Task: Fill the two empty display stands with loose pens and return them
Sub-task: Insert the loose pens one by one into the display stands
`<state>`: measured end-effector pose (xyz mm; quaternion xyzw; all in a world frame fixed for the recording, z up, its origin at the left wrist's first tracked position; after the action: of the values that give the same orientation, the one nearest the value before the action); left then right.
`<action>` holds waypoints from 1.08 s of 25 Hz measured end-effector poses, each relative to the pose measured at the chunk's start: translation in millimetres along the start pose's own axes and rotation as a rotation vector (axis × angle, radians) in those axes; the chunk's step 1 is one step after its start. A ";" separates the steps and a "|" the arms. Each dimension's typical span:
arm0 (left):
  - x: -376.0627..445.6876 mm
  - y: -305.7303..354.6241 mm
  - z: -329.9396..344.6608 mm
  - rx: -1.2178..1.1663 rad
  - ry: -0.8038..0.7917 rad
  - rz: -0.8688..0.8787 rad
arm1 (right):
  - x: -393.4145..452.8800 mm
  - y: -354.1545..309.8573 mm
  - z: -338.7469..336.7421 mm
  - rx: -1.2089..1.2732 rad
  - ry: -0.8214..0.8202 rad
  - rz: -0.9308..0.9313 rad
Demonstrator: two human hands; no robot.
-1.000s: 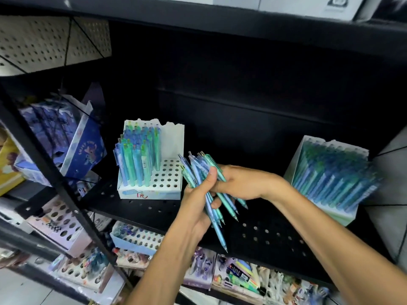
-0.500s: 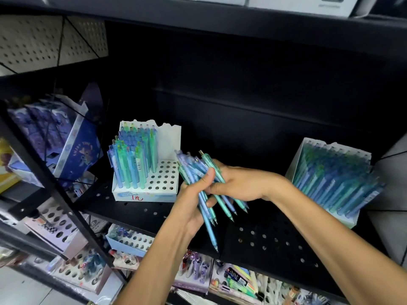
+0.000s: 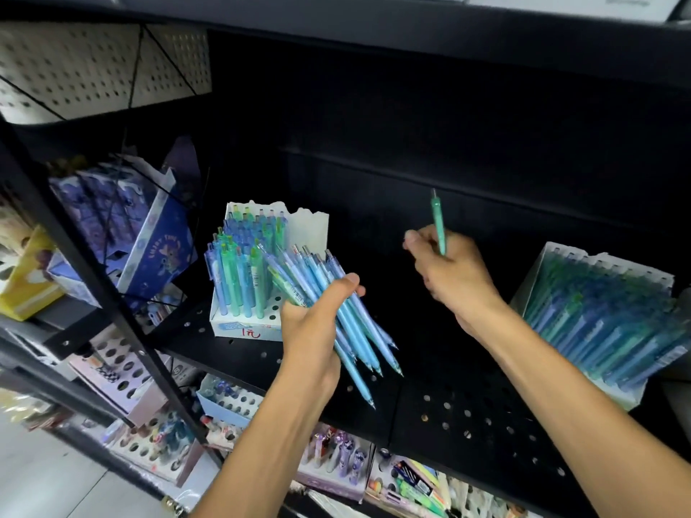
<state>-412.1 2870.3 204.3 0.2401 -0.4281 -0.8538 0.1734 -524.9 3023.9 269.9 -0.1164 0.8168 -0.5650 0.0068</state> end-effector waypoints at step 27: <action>6.8 54.6 -113.5 -0.438 -0.039 -0.037 | -4.8 -46.9 160.0 -0.387 -0.062 -0.259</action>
<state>-349.3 2762.0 188.2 0.1880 -0.2312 -0.9340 0.1972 -488.8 2861.8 254.8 -0.2366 0.8876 -0.3901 -0.0632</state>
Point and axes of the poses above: each hand's wrist, its own x-axis towards the middle knuckle, its own z-axis out of the palm, y = z × x, the point moved 8 cm from there along x, towards the middle knuckle, and after that the axes turned 2 degrees about z, right-handed, at the moved point
